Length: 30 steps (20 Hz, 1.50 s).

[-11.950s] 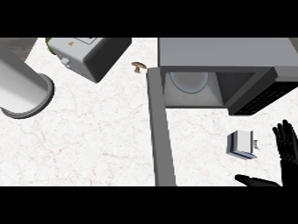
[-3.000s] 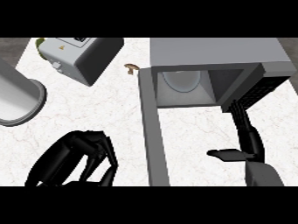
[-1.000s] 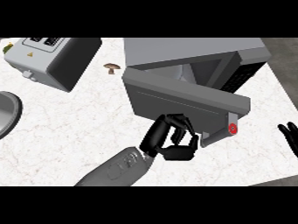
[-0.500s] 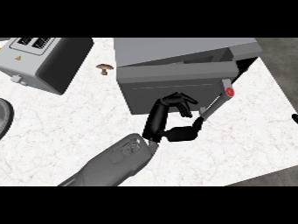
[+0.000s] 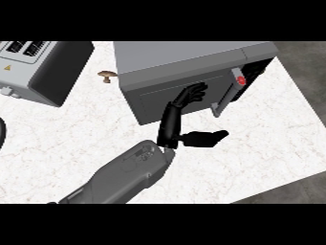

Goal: Pick up the milk, place it into the microwave and close the microwave

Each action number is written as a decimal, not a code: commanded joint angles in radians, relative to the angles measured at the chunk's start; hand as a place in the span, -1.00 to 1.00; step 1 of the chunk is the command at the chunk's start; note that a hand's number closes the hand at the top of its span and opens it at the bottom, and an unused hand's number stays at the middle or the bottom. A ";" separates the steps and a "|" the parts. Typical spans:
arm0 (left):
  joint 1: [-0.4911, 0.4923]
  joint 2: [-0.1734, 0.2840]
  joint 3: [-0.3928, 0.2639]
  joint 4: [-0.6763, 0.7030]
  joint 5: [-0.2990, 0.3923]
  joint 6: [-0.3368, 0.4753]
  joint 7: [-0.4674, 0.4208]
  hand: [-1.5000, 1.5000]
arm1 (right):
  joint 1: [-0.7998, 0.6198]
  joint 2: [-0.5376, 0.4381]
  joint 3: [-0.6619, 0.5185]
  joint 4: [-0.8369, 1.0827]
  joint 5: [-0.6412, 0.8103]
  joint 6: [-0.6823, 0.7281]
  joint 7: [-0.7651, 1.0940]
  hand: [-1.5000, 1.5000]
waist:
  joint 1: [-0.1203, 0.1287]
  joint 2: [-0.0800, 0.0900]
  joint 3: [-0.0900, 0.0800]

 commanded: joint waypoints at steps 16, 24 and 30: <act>-0.097 0.001 0.056 0.057 0.178 0.049 -0.086 -1.00 | -0.157 -0.087 -0.045 0.053 0.079 -0.049 0.007 1.00 | 0.001 0.035 0.002; -0.102 0.001 0.040 0.056 0.208 0.038 -0.129 -1.00 | -0.159 0.061 0.038 0.157 -0.114 -0.012 0.030 -1.00 | 0.023 0.044 0.011; -0.124 0.001 0.026 0.085 0.234 0.030 -0.147 -1.00 | -0.192 0.032 0.035 0.235 -0.185 0.031 0.076 -1.00 | 0.009 0.047 0.007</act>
